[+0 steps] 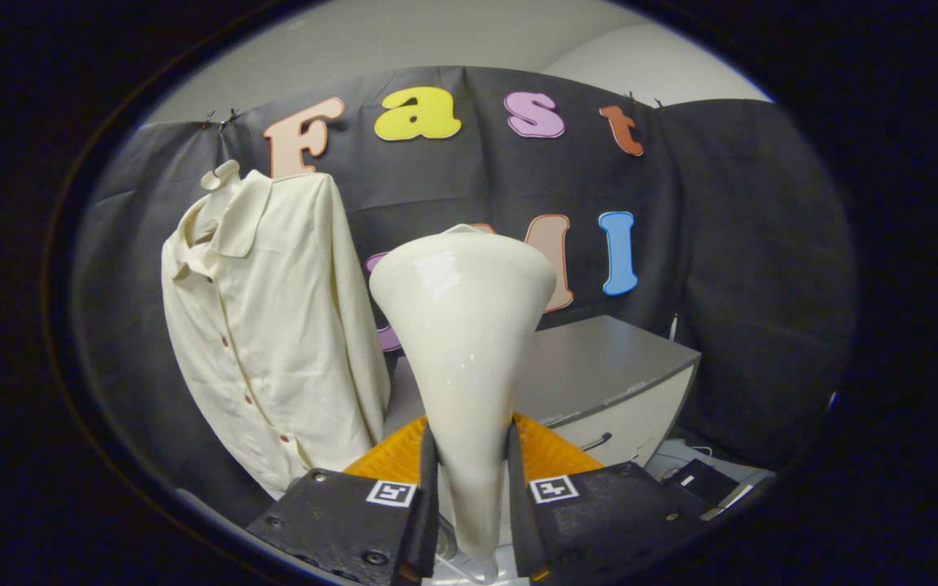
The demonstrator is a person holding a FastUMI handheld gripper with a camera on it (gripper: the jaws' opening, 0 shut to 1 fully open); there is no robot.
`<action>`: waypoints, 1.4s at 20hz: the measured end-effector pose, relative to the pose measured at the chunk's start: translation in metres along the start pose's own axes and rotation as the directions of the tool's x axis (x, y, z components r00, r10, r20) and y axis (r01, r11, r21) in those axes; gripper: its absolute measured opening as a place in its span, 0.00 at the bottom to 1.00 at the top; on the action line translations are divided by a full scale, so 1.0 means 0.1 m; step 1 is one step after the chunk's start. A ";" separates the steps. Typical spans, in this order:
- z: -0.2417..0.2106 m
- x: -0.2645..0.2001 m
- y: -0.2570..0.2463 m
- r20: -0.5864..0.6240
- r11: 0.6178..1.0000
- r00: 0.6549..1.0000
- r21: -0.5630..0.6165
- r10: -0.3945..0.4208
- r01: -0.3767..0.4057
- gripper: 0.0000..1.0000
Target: Iron the clothes twice with a garment steamer, once on the left side and once on the right side.
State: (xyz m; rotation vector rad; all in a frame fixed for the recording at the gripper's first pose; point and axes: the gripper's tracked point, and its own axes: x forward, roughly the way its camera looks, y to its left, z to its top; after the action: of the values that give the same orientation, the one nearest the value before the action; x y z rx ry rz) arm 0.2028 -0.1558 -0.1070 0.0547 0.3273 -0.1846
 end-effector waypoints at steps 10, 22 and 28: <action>0.45 0.84 -0.36 -0.030 0.987 0.986 -0.003 0.161 -0.161 0.37; 0.78 -0.99 0.57 0.150 0.970 0.961 -0.111 0.233 -0.218 0.36; 0.62 -1.51 1.08 0.229 0.984 0.961 -0.114 0.158 -0.134 0.36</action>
State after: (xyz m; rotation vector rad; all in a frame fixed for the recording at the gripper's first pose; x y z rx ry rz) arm 0.1021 -0.0289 0.0037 -0.0400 0.0923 -0.0271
